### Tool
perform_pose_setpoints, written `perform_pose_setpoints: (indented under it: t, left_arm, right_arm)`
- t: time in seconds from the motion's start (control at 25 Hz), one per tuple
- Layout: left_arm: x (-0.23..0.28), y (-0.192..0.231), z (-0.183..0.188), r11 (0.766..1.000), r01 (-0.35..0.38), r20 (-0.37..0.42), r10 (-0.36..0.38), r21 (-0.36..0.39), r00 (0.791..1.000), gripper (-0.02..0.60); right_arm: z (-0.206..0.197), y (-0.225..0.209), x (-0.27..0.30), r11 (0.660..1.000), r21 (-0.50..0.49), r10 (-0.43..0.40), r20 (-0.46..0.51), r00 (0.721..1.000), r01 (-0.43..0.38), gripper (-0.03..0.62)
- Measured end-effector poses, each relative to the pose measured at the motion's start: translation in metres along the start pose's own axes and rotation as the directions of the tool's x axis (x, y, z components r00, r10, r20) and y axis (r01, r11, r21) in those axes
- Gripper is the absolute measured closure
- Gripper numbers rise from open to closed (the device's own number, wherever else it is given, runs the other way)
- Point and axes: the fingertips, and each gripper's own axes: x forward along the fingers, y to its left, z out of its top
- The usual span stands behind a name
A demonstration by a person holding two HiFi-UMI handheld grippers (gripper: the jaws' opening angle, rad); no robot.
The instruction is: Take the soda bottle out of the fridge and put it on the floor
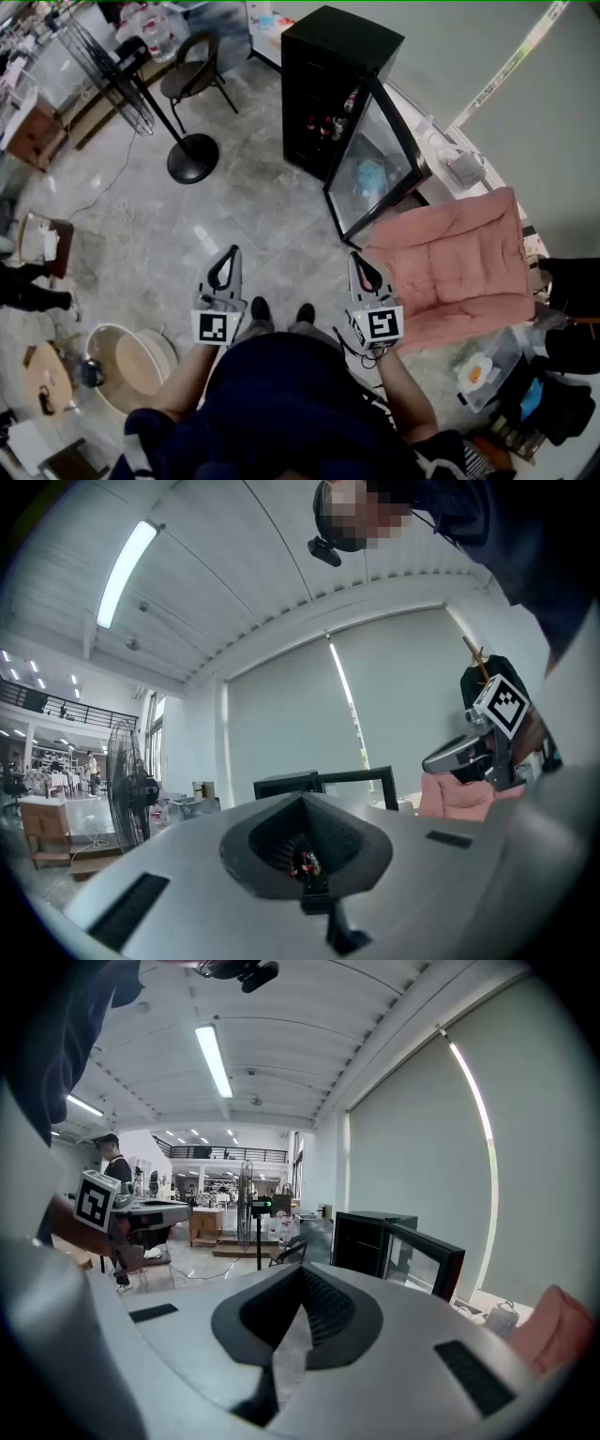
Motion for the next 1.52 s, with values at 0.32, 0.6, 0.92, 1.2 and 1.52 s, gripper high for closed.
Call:
perform_pose_setpoints:
  t: [0.32,0.6,0.92,1.2,1.52]
  left_arm:
    - [0.005,0.001,0.0,1.0,0.01,0.013,-0.01,-0.019,1.0,0.558]
    - [0.013,0.002,0.002,0.999,0.012,0.017,-0.011,-0.034,1.0,0.558]
    - [0.019,0.003,0.002,0.998,0.027,0.018,-0.026,-0.052,1.0,0.557]
    - [0.027,0.0,0.001,0.997,0.05,0.013,-0.049,-0.066,0.999,0.554]
    - [0.041,-0.008,0.003,0.993,0.097,0.013,-0.096,-0.071,0.995,0.293]
  right_arm:
    - [0.006,-0.002,0.003,1.0,-0.028,-0.008,0.034,0.999,0.009,0.576]
    - [0.008,-0.002,0.007,0.999,-0.048,-0.009,0.039,0.999,0.011,0.576]
    - [0.006,-0.005,0.009,0.999,-0.033,-0.004,0.035,0.999,0.006,0.576]
    - [0.004,-0.007,0.01,0.999,-0.037,-0.001,0.03,1.0,0.002,0.576]
    - [0.005,-0.007,0.012,0.999,-0.029,0.017,0.031,0.999,-0.016,0.576]
